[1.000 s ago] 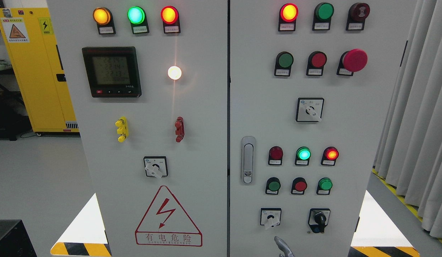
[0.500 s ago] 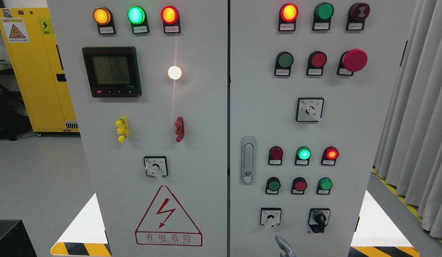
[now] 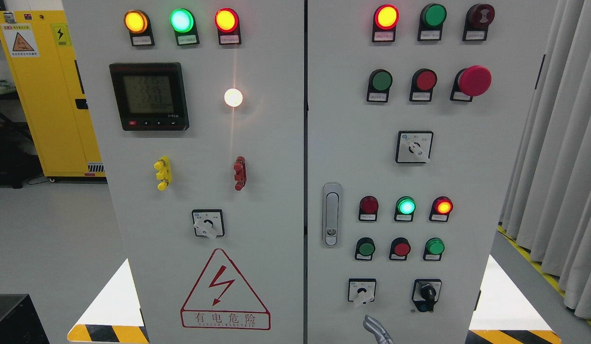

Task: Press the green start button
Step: 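Raise the right hand toward the green push button in the lowest button row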

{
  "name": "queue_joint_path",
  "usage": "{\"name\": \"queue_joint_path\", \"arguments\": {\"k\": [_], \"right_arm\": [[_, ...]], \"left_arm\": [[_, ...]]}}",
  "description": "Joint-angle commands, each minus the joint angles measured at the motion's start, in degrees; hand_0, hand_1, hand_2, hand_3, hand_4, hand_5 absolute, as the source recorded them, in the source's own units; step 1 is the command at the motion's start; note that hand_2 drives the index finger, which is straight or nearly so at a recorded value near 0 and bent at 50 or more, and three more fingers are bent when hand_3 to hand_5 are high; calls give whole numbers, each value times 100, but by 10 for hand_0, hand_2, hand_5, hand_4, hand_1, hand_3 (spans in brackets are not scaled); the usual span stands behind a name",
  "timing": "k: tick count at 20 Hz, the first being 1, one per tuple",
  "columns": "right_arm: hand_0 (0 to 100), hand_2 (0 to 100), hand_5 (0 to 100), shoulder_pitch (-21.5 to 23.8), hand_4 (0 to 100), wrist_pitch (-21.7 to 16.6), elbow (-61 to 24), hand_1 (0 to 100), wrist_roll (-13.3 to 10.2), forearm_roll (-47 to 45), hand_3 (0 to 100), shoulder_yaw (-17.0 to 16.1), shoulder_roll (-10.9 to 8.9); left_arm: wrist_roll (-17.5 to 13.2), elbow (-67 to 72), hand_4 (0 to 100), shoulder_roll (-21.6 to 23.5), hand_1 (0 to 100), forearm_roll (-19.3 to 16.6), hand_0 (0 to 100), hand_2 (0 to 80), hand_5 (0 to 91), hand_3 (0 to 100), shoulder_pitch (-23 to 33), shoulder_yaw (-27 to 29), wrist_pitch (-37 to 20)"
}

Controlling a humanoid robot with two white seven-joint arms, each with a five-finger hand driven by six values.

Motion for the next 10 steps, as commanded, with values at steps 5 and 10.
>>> {"name": "queue_joint_path", "arguments": {"k": [5, 10], "right_arm": [[374, 0, 435, -471, 472, 61, -412, 818, -502, 3044, 381, -884, 460], [633, 0, 1000, -568, 1000, 544, -658, 938, -608, 3546, 896, -885, 478]], "left_arm": [[-4, 0, 0, 7, 556, 1, 120, 0, 0, 0, 1, 3, 1], [-4, 0, 0, -1, 556, 1, 120, 0, 0, 0, 1, 3, 1]]}}
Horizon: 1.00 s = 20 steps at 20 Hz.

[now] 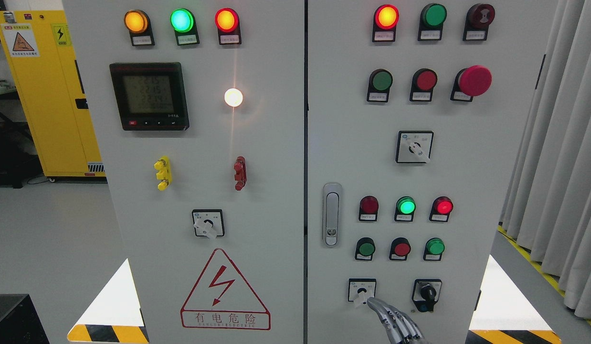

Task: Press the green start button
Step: 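Raise the right hand toward the green push button in the lowest button row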

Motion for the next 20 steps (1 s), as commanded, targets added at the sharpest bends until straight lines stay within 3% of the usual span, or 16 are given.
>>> {"name": "queue_joint_path", "arguments": {"k": [1, 5, 15, 20], "right_arm": [[646, 0, 1000, -208, 1000, 229, -390, 950, -136, 1119, 914, -345, 213], [625, 0, 1000, -260, 1000, 351, -461, 966, -163, 1488, 949, -302, 213], [716, 0, 1000, -674, 1000, 624, -312, 993, -110, 1788, 963, 137, 213], [762, 0, 1000, -753, 1000, 624, -83, 997, -110, 1788, 965, 200, 213]], "left_arm": [[-4, 0, 0, -2, 556, 2, 120, 0, 0, 0, -7, -5, 1], [-4, 0, 0, -2, 556, 2, 120, 0, 0, 0, 2, -5, 1], [-4, 0, 0, 7, 556, 2, 120, 0, 0, 0, 2, -5, 1], [-4, 0, 0, -2, 556, 2, 120, 0, 0, 0, 2, 3, 1]]}}
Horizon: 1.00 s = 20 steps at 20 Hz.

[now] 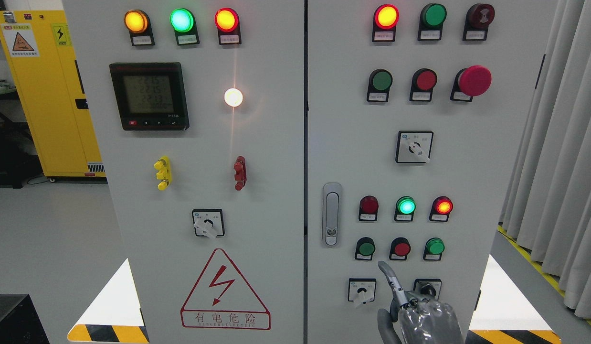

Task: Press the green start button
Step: 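Raise the right hand toward the green push button in the lowest button row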

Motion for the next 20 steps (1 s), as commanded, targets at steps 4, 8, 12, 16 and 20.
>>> {"name": "queue_joint_path", "arguments": {"k": [4, 8, 12, 16, 20], "right_arm": [[783, 0, 1000, -245, 1000, 25, 406, 997, 23, 71, 964, 217, 35], [805, 0, 1000, -324, 1000, 43, 555, 996, 23, 45, 965, 173, 35], [805, 0, 1000, -359, 1000, 78, 661, 995, 23, 19, 965, 164, 35], [814, 0, 1000, -438, 1000, 86, 916, 994, 14, -16, 965, 129, 44], [819, 0, 1000, -491, 1000, 87, 925, 992, 23, -25, 966, 85, 44]], "left_arm": [[-4, 0, 0, -2, 556, -7, 120, 0, 0, 0, 2, -5, 1], [-4, 0, 0, -2, 556, 1, 120, 0, 0, 0, -7, 4, 1], [-4, 0, 0, 6, 556, 1, 120, 0, 0, 0, -7, 4, 1], [-4, 0, 0, -2, 556, 1, 120, 0, 0, 0, -7, 4, 1], [-4, 0, 0, -2, 556, 1, 120, 0, 0, 0, 2, 4, 1]]}}
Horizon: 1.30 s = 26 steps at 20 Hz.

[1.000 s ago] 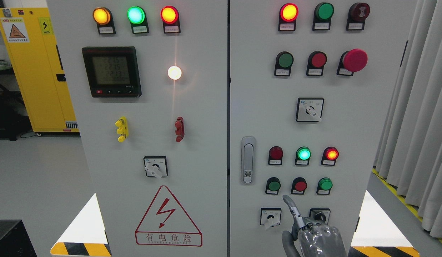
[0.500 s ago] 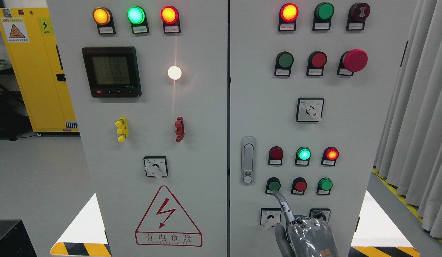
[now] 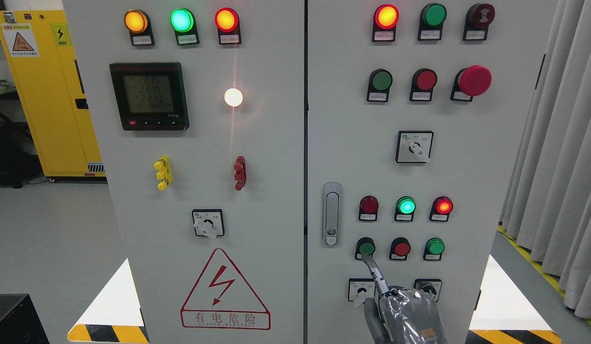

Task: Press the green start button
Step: 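Press the green push button inward with the right hand's fingertip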

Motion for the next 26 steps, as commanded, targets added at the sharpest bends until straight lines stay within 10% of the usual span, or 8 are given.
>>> {"name": "queue_joint_path", "arguments": {"k": [1, 26], "right_arm": [[819, 0, 1000, -90, 1000, 12, 319, 992, 2, -24, 966, -36, 12], [808, 0, 1000, -345, 1000, 171, 529, 985, 89, -51, 968, -124, 12]], "left_arm": [[-14, 0, 0, -3, 556, 1, 120, 0, 0, 0, -7, -6, 1], [-14, 0, 0, -3, 556, 1, 120, 0, 0, 0, 2, 3, 1]]}}
